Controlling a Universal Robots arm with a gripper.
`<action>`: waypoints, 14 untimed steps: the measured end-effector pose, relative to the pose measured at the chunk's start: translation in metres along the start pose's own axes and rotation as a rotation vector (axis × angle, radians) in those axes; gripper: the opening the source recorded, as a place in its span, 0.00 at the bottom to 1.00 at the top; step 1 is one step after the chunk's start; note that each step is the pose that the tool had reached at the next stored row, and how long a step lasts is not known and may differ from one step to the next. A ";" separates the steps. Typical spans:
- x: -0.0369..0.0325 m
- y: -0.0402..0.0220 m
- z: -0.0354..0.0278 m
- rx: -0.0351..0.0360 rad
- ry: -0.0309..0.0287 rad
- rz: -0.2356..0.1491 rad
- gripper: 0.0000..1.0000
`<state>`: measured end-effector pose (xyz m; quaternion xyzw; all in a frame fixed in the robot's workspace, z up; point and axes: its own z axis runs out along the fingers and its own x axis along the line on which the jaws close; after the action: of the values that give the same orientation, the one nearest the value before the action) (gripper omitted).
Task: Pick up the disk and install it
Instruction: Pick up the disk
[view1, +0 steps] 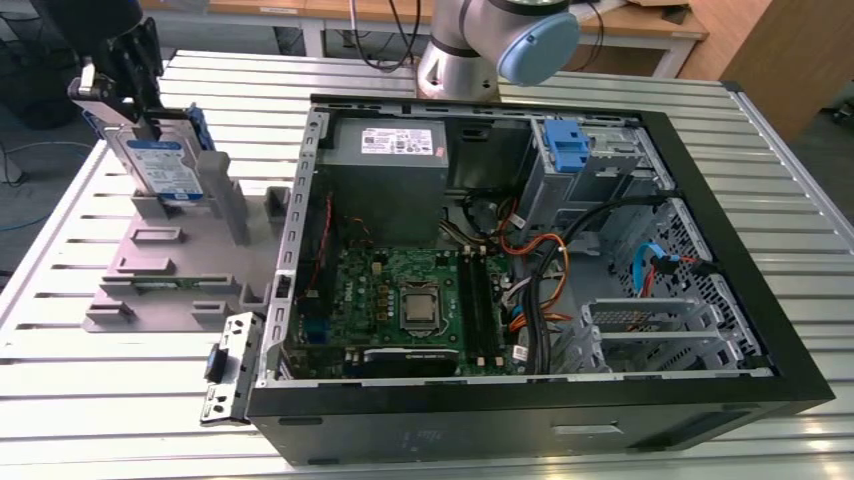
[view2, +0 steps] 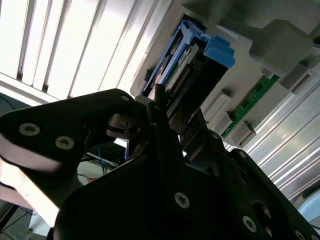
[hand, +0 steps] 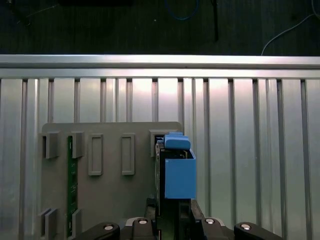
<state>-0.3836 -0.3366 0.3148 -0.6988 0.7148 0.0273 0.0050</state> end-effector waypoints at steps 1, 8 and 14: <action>0.0000 0.0000 0.0000 0.0000 -0.0001 0.000 0.35; 0.0000 0.0000 -0.0005 -0.0002 0.0001 0.000 0.35; -0.0001 0.0001 -0.0016 -0.0006 0.0003 0.000 0.35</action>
<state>-0.3837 -0.3366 0.3164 -0.6988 0.7148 0.0274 0.0047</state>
